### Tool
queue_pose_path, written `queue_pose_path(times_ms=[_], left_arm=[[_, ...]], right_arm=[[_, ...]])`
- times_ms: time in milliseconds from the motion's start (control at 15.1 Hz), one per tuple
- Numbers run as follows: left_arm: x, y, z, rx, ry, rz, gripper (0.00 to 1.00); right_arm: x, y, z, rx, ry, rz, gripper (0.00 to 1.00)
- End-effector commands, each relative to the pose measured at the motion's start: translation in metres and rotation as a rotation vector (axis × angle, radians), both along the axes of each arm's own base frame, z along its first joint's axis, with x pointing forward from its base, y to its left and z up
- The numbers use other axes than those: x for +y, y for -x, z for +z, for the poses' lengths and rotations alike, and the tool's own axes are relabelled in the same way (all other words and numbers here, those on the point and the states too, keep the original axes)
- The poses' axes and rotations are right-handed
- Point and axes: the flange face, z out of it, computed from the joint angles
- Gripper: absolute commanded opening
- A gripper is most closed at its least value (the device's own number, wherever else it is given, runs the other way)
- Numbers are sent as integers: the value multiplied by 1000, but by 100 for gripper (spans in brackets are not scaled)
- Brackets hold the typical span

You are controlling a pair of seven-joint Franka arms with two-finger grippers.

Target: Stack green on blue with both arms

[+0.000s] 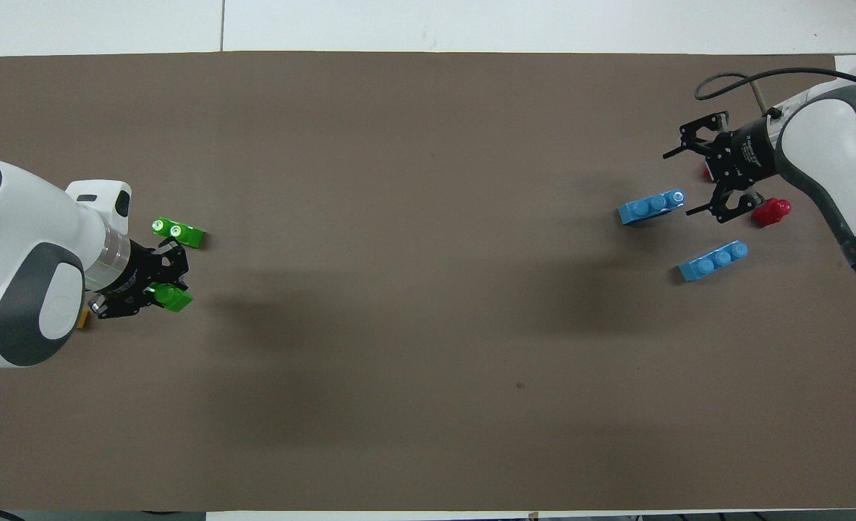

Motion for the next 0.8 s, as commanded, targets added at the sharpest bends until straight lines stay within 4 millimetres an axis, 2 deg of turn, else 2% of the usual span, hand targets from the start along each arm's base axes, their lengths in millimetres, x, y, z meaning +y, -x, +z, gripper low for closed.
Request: queue_pose_path(times_ms=[0, 199, 266, 465, 598, 730], left_arm=[[-4, -9, 32, -3, 8, 105, 0], [-8, -23, 70, -12, 65, 182, 0], [-8, -24, 75, -16, 66, 213, 0], [-15, -23, 77, -12, 51, 295, 0], [-34, -21, 78, -14, 33, 397, 0], [-41, -22, 79, -15, 39, 532, 0]], right_arm=[[-14, 0, -10, 6, -43, -71, 100], [-30, 0, -32, 18, -45, -102, 100], [-33, 0, -36, 19, -47, -110, 100], [-38, -2, -47, 22, -47, -124, 100], [-39, -2, -57, 19, -42, -133, 100], [-37, 2, -72, 16, -32, -142, 100]])
